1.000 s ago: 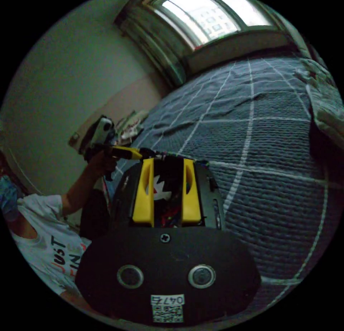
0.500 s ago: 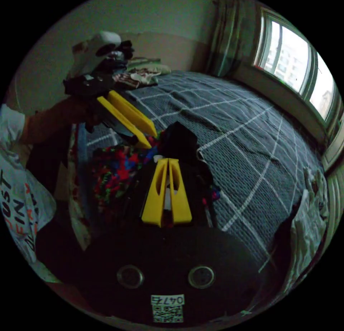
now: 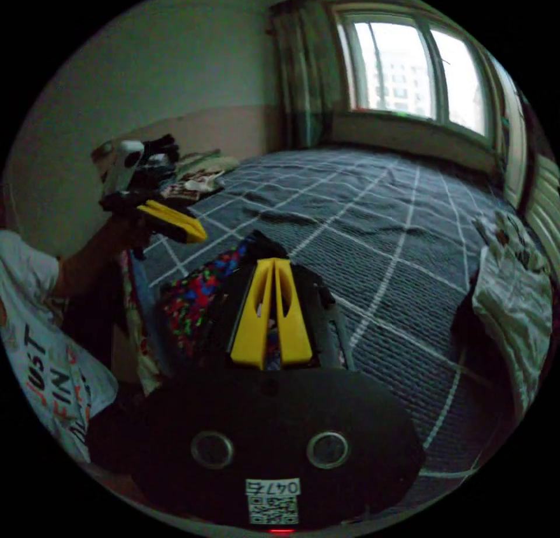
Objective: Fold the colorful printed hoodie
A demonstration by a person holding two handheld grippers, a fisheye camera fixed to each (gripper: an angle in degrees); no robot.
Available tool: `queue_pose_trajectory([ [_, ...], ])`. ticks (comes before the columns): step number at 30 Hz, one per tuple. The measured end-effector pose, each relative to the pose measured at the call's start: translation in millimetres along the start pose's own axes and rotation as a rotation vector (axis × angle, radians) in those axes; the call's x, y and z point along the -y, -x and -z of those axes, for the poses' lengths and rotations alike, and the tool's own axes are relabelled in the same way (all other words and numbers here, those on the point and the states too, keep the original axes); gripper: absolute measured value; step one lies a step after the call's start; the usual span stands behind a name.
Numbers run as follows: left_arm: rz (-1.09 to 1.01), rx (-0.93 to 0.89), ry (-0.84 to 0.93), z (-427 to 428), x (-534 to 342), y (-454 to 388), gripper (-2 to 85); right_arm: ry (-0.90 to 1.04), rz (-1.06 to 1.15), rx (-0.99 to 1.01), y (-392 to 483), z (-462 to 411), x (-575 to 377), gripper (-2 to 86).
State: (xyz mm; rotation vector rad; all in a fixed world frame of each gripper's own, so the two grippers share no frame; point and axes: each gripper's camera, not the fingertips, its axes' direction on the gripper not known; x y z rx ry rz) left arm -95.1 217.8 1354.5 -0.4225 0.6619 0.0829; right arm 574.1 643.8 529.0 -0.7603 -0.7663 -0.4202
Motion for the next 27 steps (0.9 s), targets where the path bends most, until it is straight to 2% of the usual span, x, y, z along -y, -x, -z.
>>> queue_pose_trajectory([
  [1, -0.090, 0.019, 0.035, -1, -3, -22, 1.3, 0.025, 0.050, 0.013, 8, -8, 4, -0.5],
  [3, -0.137, 0.109, 0.064, -8, -7, -45, 2.2, 0.100, 0.081, 0.003, 15, -29, 9, -0.4],
  [5, -0.092, 0.212, 0.056, -18, -14, -49, 4.9, 0.199, 0.037, -0.046, 10, -53, 11, -0.4],
  [7, -0.013, 0.160, 0.084, -19, -20, -37, 8.2, 0.307, -0.067, -0.074, -4, -76, 10, -0.2],
  [8, 0.055, 0.090, 0.093, -14, -27, -27, 10.0, 0.289, -0.089, -0.061, -6, -75, 11, -0.1],
  [10, 0.144, 0.013, 0.084, -2, -43, -13, 11.6, 0.070, -0.095, -0.081, -1, -52, 11, 1.2],
  [12, 0.220, 0.018, 0.094, 8, -64, -4, 12.4, -0.001, -0.109, -0.131, 1, -42, 12, 4.9],
  [16, 0.354, 0.008, 0.076, 13, -100, 2, 10.0, 0.088, -0.253, -0.063, -15, -71, 16, 14.1],
  [19, 0.479, -0.027, 0.119, -3, -110, 10, 5.7, 0.142, -0.295, -0.039, -15, -108, 22, 14.0],
  [23, 0.543, -0.002, 0.113, -12, -124, 13, 5.4, 0.247, -0.289, -0.104, -6, -152, 36, 14.0],
  [27, 0.585, 0.015, 0.069, -11, -136, 16, 5.7, 0.313, -0.210, -0.163, 20, -191, 54, 7.4],
])
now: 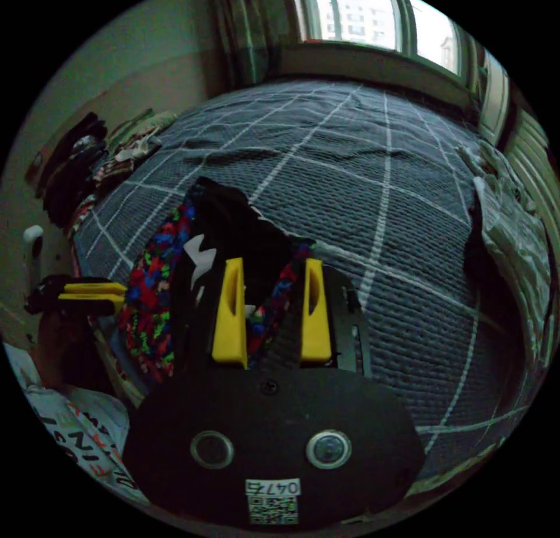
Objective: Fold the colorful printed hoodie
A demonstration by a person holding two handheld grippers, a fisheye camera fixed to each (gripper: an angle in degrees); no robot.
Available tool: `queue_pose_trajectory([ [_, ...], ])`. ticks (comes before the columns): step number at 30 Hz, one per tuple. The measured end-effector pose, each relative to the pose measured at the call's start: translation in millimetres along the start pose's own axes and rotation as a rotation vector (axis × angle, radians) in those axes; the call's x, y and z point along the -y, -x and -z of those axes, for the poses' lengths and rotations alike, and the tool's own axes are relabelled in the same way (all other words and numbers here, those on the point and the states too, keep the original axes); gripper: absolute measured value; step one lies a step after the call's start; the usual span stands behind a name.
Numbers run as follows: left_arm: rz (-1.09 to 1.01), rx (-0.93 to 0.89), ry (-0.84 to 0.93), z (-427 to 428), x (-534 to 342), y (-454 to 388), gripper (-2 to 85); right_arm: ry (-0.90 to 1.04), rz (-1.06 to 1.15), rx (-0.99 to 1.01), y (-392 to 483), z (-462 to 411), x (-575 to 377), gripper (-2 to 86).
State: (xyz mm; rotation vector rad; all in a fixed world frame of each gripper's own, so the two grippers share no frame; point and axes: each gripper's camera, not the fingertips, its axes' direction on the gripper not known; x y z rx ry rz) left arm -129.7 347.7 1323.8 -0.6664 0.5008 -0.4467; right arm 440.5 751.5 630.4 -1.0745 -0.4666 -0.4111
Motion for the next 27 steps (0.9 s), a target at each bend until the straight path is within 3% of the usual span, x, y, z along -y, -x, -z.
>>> queue_pose_trajectory([
  [5, 0.004, 0.067, -0.052, 8, -16, 6, 9.6, -0.016, 0.104, -0.071, 50, -24, 21, 2.0],
  [15, 0.003, -0.113, -0.028, 32, -34, 47, 20.3, -0.051, 0.117, -0.114, 126, -79, 66, 1.0],
  [21, 0.037, 0.059, -0.033, 37, -45, 61, 11.2, -0.061, 0.108, -0.096, 174, -115, 99, 0.9],
  [27, 0.057, -0.058, -0.083, 52, -64, 90, 0.5, -0.081, 0.111, -0.102, 231, -150, 134, 0.7],
])
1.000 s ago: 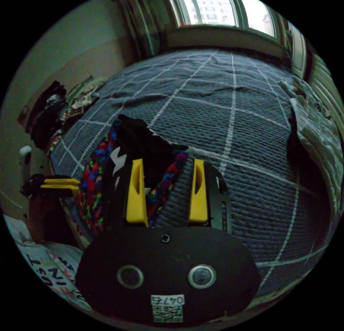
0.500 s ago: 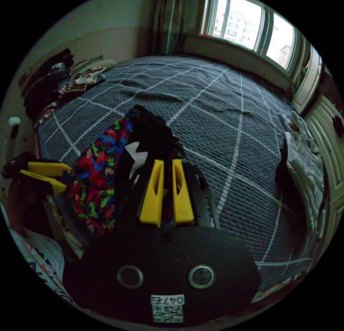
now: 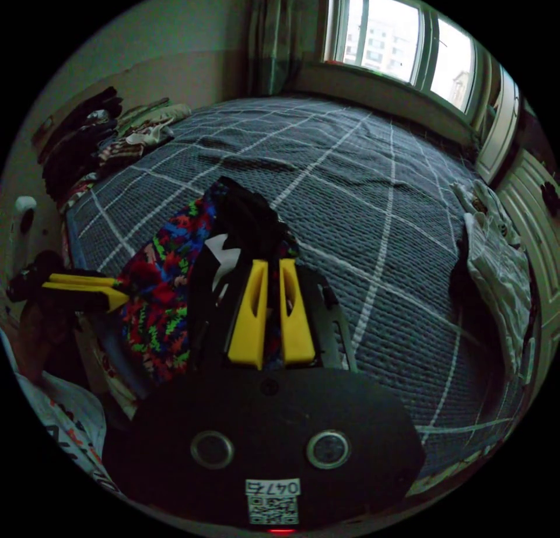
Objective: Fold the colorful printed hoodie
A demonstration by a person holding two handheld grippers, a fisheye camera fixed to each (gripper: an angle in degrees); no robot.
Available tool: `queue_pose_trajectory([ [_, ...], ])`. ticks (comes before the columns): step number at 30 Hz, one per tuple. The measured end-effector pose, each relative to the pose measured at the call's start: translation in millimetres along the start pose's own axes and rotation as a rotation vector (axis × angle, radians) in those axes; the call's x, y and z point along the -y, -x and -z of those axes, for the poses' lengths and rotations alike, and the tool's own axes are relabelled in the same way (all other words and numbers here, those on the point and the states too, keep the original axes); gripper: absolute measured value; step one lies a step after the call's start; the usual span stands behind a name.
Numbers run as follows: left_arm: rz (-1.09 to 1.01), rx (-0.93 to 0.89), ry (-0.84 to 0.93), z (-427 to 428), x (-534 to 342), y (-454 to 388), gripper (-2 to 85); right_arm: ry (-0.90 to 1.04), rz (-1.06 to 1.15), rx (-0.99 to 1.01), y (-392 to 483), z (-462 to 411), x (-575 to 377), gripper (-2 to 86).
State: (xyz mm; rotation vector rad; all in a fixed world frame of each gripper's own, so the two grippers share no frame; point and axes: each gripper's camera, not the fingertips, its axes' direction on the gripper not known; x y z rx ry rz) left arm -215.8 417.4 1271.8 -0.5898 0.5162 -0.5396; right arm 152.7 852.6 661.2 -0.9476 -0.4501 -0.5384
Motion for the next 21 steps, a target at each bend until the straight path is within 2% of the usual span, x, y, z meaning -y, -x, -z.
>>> queue_pose_trajectory([
  [6, -0.059, 0.023, -0.083, 36, -22, 18, -0.7, -0.124, 0.079, -0.079, 74, -15, 39, 0.6],
  [12, -0.140, 0.126, -0.222, 94, -45, 33, -0.8, -0.216, 0.245, -0.184, 173, -26, 103, 0.5],
  [21, -0.059, 0.197, -0.427, 223, -61, 134, -0.8, -0.381, 0.445, -0.104, 345, -63, 273, 0.5],
])
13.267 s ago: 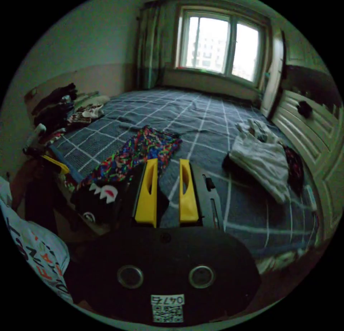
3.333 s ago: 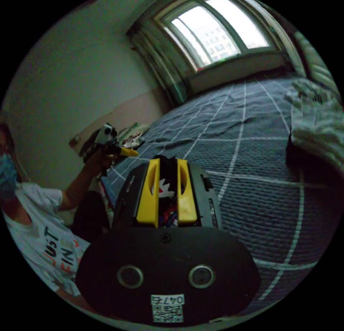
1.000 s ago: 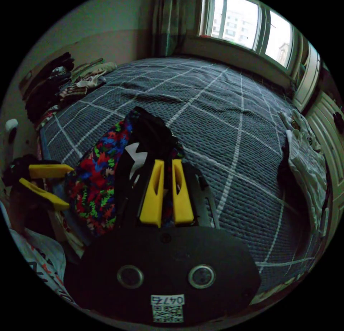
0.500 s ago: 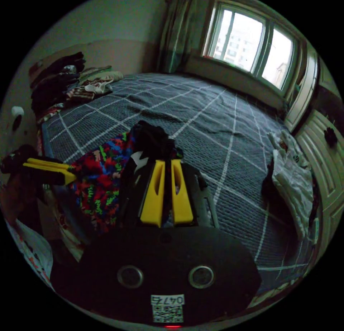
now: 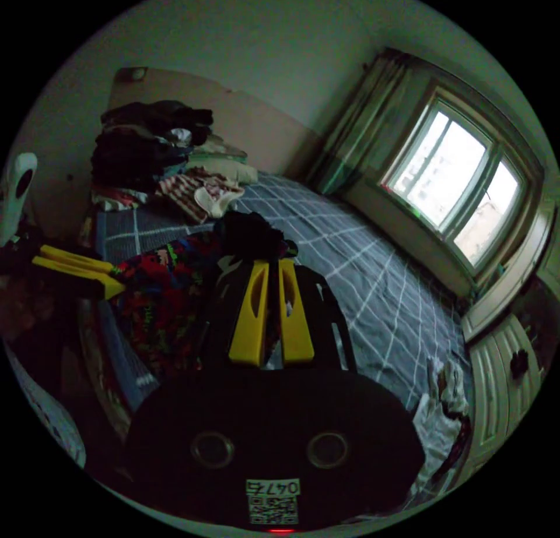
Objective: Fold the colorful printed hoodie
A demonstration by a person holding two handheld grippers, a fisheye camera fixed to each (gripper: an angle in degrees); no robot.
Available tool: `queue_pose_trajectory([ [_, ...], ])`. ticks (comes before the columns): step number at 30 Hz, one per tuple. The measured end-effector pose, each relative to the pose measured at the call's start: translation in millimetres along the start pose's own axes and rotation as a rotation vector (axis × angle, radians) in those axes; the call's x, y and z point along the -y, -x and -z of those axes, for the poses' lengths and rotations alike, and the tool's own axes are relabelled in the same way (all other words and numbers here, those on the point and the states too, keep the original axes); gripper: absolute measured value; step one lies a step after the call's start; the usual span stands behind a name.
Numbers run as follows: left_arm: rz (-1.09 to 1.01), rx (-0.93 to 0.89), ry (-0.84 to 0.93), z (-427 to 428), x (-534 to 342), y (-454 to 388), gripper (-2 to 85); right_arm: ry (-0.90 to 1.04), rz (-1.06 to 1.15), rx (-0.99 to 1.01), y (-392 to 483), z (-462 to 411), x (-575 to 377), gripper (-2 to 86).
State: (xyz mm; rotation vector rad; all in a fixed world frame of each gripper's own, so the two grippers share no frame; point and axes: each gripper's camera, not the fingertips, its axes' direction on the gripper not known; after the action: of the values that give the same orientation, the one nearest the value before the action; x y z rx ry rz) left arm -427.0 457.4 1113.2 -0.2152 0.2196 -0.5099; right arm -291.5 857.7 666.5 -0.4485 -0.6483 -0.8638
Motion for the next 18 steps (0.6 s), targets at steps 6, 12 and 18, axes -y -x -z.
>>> queue_pose_trajectory([
  [6, 0.043, 0.138, -0.080, 48, 51, 112, -0.8, -0.109, 0.052, 0.029, 66, -113, 143, 0.5],
  [12, 0.204, 0.244, -0.162, 71, 85, 227, -0.7, -0.153, 0.034, 0.116, 125, -238, 267, 0.4],
  [18, 0.288, 0.271, -0.129, 60, 93, 316, 0.3, -0.143, 0.064, 0.192, 186, -369, 350, 0.5],
])
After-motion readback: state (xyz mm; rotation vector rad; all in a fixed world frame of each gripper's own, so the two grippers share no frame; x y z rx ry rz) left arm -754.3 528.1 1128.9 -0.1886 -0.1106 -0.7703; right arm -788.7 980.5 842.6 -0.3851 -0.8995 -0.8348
